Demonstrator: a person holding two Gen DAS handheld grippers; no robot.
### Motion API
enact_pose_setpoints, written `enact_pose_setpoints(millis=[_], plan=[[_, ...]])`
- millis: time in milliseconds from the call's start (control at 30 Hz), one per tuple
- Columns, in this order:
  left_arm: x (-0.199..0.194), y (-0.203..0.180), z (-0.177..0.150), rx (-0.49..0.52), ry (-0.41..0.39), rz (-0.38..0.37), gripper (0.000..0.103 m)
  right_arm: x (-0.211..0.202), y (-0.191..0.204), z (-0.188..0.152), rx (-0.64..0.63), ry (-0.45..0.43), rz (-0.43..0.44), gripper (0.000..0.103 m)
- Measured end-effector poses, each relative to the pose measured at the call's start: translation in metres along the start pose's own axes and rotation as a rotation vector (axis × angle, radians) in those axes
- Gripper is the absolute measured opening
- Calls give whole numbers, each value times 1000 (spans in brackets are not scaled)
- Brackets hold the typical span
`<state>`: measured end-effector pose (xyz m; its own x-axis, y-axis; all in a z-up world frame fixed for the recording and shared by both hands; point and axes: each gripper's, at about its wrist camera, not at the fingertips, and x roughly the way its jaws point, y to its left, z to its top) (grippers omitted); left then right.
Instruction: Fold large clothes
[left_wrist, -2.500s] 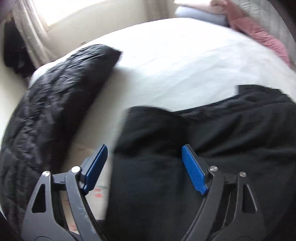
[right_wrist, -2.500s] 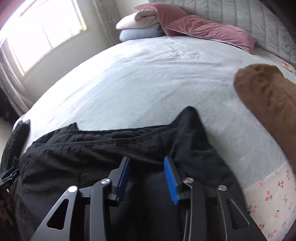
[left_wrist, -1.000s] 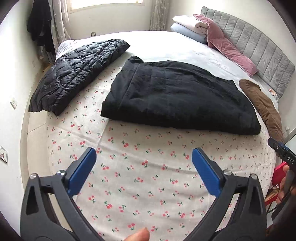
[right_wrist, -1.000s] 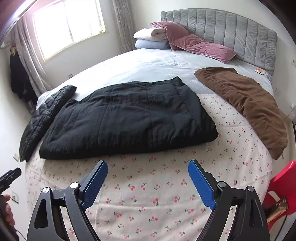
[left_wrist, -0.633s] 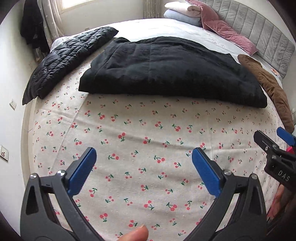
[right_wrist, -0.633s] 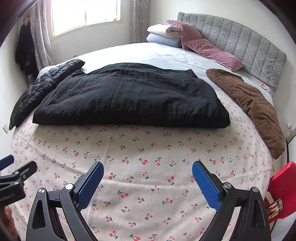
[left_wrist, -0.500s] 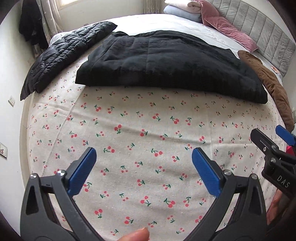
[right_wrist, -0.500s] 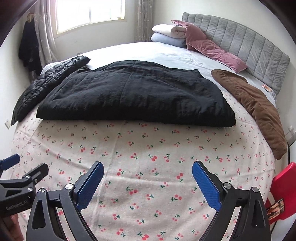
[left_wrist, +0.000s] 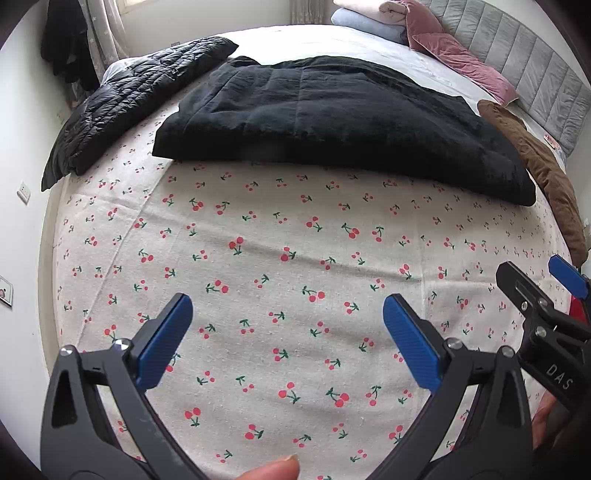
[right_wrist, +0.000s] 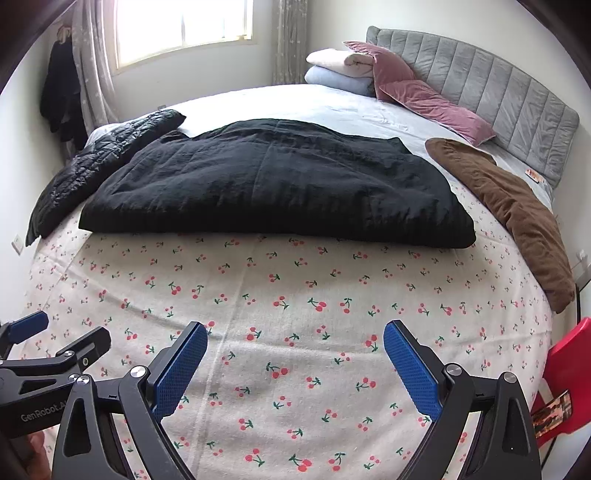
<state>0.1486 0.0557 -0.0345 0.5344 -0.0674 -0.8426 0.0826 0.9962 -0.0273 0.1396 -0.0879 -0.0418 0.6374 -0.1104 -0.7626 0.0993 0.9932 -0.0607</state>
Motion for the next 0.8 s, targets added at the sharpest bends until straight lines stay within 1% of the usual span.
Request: enact_pose_setpoints(millis=[300,800], plan=[[1,-2,-1,10,2,-5,103,3,-2,0,19,11,6,97],[-1,-2,-1,11,-2,-3,103,4,-1,-1,16,19,11,97]])
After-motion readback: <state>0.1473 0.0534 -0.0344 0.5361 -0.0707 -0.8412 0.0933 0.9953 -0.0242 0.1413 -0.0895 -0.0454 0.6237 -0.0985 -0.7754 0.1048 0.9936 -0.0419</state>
